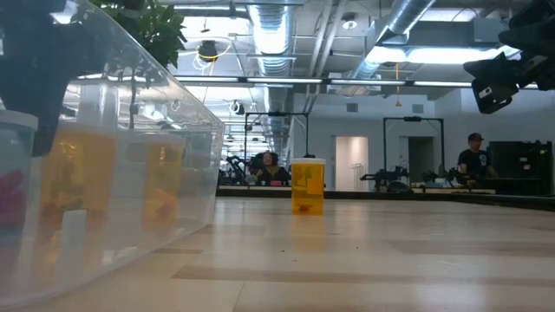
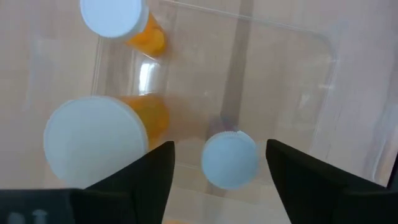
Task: Pick and place medicine bottles into bin by pill shape (circle, oval)
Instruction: Put the large orange capsule bottle into the right transparent bin
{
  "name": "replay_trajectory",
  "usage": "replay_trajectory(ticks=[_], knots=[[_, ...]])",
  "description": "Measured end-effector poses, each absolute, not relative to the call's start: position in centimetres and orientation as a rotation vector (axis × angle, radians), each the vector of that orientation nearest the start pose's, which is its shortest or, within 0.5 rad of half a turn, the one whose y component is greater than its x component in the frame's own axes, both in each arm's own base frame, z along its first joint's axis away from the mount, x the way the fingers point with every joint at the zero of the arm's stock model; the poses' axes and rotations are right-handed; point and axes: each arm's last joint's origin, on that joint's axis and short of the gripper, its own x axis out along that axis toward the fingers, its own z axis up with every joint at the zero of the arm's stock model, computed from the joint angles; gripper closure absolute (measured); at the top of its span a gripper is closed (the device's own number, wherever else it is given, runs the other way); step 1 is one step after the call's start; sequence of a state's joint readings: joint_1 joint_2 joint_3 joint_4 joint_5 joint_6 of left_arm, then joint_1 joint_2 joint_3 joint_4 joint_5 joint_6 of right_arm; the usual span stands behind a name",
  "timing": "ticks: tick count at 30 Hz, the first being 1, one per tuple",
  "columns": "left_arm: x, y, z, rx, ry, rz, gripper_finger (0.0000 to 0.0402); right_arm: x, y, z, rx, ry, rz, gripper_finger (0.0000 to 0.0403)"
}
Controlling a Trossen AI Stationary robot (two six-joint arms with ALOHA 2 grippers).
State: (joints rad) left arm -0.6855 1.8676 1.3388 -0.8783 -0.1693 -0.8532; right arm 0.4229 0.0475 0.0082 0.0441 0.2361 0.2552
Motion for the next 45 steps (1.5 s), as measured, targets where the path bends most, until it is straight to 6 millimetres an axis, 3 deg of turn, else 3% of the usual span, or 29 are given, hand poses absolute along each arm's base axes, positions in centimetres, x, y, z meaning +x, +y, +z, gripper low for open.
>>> replay_trajectory(ticks=[13,18,22,29,36,40,45], knots=[[28.5,-22.5,22.0,-0.144,1.336,0.106,0.0140,9.3,3.5,16.7,0.256,0.019,0.186,0.0177],[29.3,-21.8,25.0,-0.019,1.270,0.144,0.0140,9.3,3.5,16.7,0.256,0.019,0.186,0.0177],[30.8,-20.3,27.4,0.200,1.127,0.192,0.0140,9.3,3.5,16.7,0.256,0.019,0.186,0.0177],[35.4,-14.1,28.7,0.424,1.063,0.164,0.0140,9.3,3.5,16.7,0.256,0.019,0.186,0.0177],[39.4,-7.0,29.2,0.421,0.983,0.031,0.0140,9.3,3.5,16.7,0.256,0.020,0.187,0.0177],[40.5,-3.3,29.3,0.368,0.929,-0.029,0.0140,9.3,3.5,16.7,0.256,0.019,0.187,0.0177],[40.8,-0.2,27.6,0.308,0.923,-0.080,0.0138,9.3,3.5,16.7,0.255,0.019,0.187,0.0177]])
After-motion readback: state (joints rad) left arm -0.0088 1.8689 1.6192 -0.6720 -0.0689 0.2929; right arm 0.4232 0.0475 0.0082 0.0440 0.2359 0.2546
